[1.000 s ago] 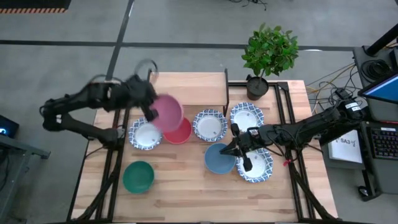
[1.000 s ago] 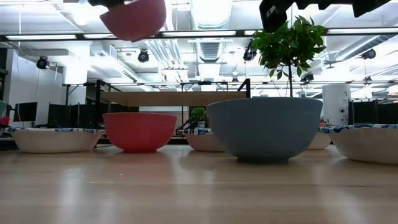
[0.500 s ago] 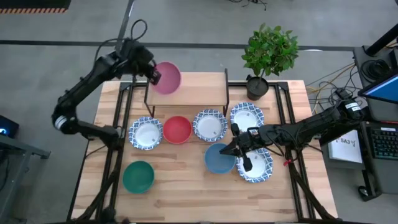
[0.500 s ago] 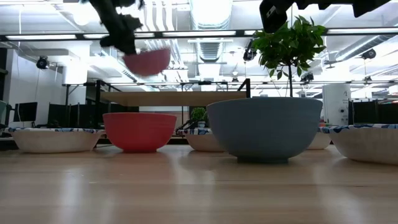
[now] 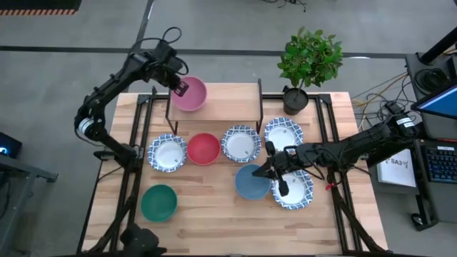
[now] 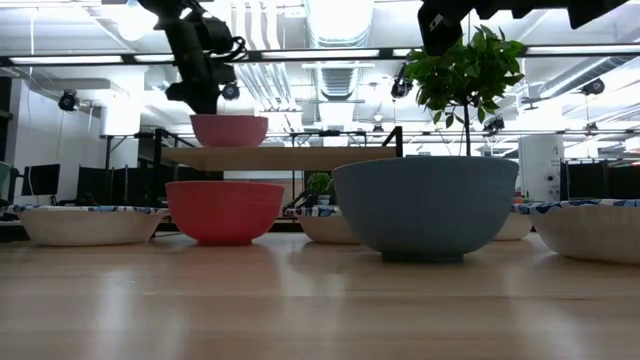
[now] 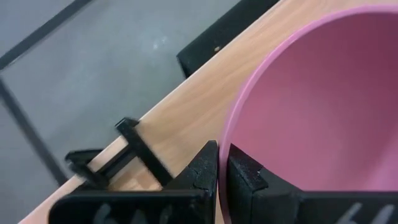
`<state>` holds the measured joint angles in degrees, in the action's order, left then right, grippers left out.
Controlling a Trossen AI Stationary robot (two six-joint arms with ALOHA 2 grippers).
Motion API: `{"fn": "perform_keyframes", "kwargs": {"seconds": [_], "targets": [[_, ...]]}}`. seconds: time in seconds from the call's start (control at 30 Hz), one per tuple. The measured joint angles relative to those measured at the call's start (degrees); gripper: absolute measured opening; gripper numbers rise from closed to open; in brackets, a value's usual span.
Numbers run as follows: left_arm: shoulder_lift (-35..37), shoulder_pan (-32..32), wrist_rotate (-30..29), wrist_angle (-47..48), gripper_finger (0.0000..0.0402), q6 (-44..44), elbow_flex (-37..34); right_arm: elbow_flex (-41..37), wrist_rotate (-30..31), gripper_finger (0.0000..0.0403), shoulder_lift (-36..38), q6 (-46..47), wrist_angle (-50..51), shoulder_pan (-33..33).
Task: Place and stack bowls onto a shelf
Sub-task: Put the pink bowl on the shelf, then put the bottom right white bowl on the shelf
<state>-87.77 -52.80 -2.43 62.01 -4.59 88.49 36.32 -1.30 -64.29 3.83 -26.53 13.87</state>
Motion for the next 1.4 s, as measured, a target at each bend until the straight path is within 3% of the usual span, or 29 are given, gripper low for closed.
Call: {"fn": "perform_keyframes", "kwargs": {"seconds": [0.47,0.87,1.1,1.17,1.3,1.4], "targets": [[0.05,0.02,-1.58,0.78,0.0011,-0.89,-0.02,0.00,-0.02,0.0018,0.02,0.14,0.13,-0.01],[0.15,0.02,-1.63,0.98,0.0091,-3.16,0.17,0.00,-0.03,0.0018,0.01,0.36,0.13,-0.01],[0.71,0.05,-0.89,2.16,0.0136,-4.50,5.29,0.00,-0.02,0.0018,0.02,2.25,0.18,-0.01],[1.49,0.13,4.79,3.20,0.0140,-3.91,5.55,0.00,0.46,0.0018,0.02,2.86,0.20,-0.01],[6.50,2.32,25.57,-0.17,0.0141,-3.36,0.50,0.00,6.55,0.0018,0.02,4.66,0.54,-0.03],[12.75,7.43,28.30,-7.60,0.0134,-0.40,-6.57,0.16,12.22,0.0018,0.02,5.30,0.96,-0.35]]}}
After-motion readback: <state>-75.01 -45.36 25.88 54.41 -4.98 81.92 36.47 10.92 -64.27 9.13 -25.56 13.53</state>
